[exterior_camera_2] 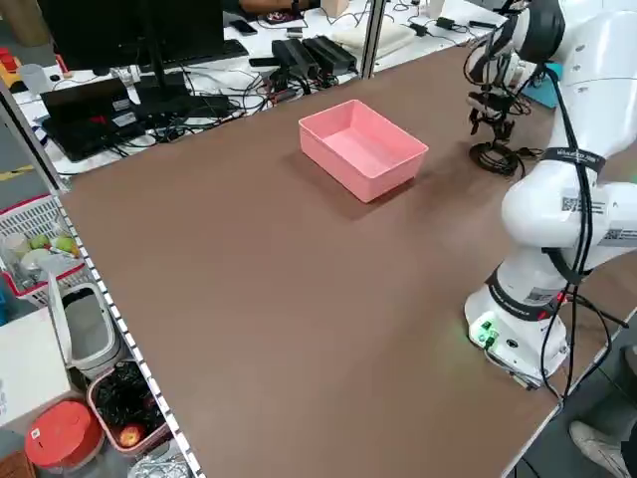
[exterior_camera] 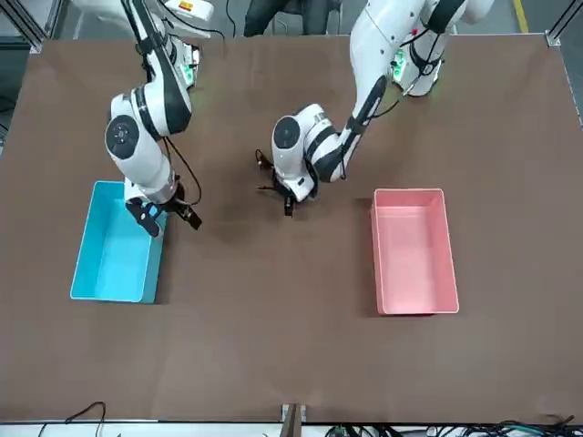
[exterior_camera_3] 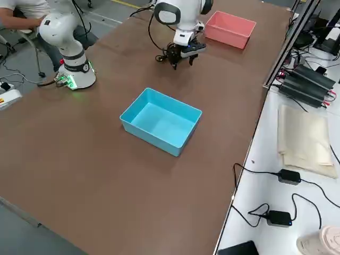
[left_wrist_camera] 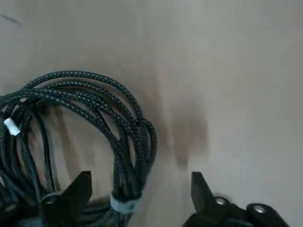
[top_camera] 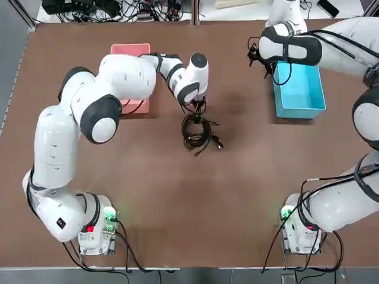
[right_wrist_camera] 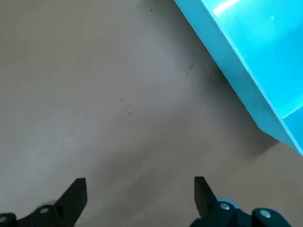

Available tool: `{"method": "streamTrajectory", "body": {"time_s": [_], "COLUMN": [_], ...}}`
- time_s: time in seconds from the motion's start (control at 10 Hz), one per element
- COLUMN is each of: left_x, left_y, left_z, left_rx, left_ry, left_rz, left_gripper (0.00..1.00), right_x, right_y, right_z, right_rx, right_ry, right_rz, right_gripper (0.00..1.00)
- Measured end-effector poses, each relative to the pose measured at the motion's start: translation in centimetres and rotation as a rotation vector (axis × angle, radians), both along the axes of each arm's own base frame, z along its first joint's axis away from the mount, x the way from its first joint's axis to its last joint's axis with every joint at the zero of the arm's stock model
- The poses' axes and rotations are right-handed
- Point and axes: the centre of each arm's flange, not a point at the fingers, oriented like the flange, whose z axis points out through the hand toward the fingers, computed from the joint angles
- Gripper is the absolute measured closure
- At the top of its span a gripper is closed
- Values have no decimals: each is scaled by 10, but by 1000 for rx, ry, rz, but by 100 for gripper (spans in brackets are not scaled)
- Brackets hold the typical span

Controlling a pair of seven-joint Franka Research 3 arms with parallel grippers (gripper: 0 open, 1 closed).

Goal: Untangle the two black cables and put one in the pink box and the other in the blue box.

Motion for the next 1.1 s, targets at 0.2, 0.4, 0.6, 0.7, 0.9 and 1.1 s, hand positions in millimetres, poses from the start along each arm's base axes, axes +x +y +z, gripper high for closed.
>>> {"method": "streamTrajectory", "body": {"time_s": [0.2, 0.4, 0.6, 0.7, 0.9, 1.1], "left_x": [-5, -6, -6, -5, 1, 28], "left_y": [3, 3, 3, 3, 6, 17], "left_z": [-8, -9, -8, -7, -5, 11], "left_rx": [-4, 2, 1, -1, -3, -24], "left_ry": [-14, -25, -31, -33, -38, -64], "left_rz": [-3, -17, -23, -17, 6, 47], "left_gripper": [23, 37, 70, 78, 86, 86], "right_x": [0, 0, 0, 0, 0, 0], "right_y": [1, 1, 1, 2, 2, 2], "right_z": [-4, -4, -4, -4, -4, -4], "right_rx": [-2, -2, -2, -2, -2, -2], "right_ry": [5, 5, 5, 5, 5, 5], "right_rz": [0, 0, 0, 0, 0, -1], "right_gripper": [0, 0, 0, 0, 0, 0]}}
